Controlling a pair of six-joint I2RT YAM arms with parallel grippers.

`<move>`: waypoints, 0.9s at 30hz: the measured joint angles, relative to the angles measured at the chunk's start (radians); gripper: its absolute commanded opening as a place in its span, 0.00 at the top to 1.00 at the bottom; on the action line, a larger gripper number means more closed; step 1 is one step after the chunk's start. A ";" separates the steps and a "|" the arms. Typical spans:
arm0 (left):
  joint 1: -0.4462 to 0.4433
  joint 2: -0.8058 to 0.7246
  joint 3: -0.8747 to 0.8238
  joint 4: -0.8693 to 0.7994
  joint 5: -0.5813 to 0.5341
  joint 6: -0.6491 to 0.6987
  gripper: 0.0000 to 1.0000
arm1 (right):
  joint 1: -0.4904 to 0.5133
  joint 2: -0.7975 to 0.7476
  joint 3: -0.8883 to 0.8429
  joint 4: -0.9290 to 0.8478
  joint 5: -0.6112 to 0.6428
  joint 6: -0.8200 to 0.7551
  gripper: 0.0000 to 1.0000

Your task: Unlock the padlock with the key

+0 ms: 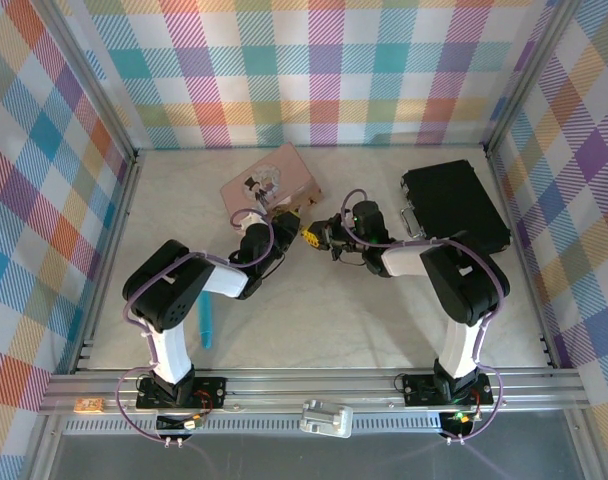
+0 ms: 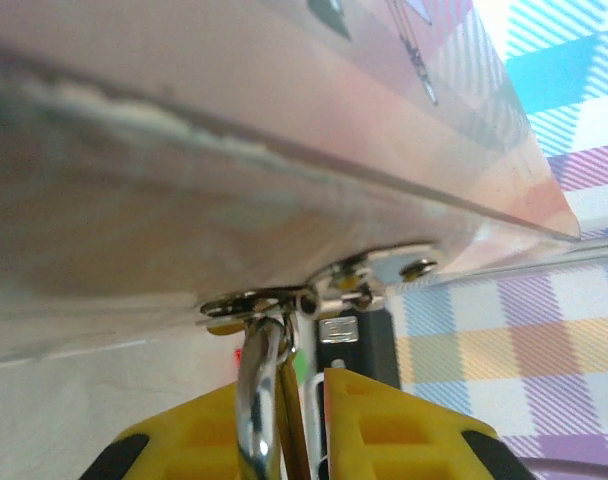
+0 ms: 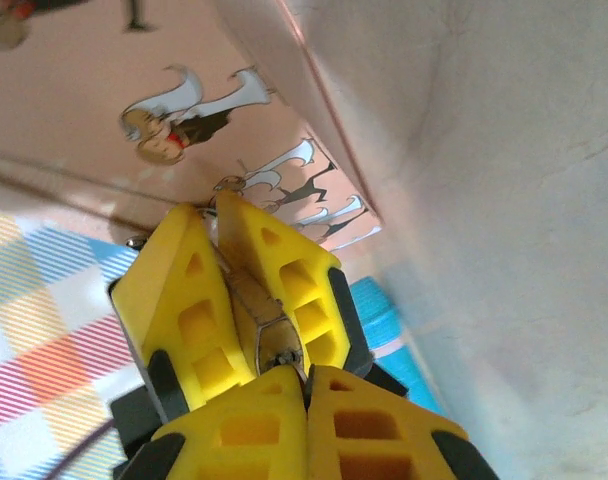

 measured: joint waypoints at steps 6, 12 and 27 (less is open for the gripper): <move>0.008 0.026 -0.024 0.146 0.015 0.036 1.00 | 0.008 0.020 -0.042 0.180 0.008 0.288 1.00; 0.022 0.059 -0.013 0.226 -0.015 0.045 1.00 | 0.039 0.064 -0.039 0.305 0.113 0.371 1.00; 0.037 0.070 0.033 0.116 -0.039 0.086 1.00 | -0.001 0.183 0.011 0.402 0.049 0.394 1.00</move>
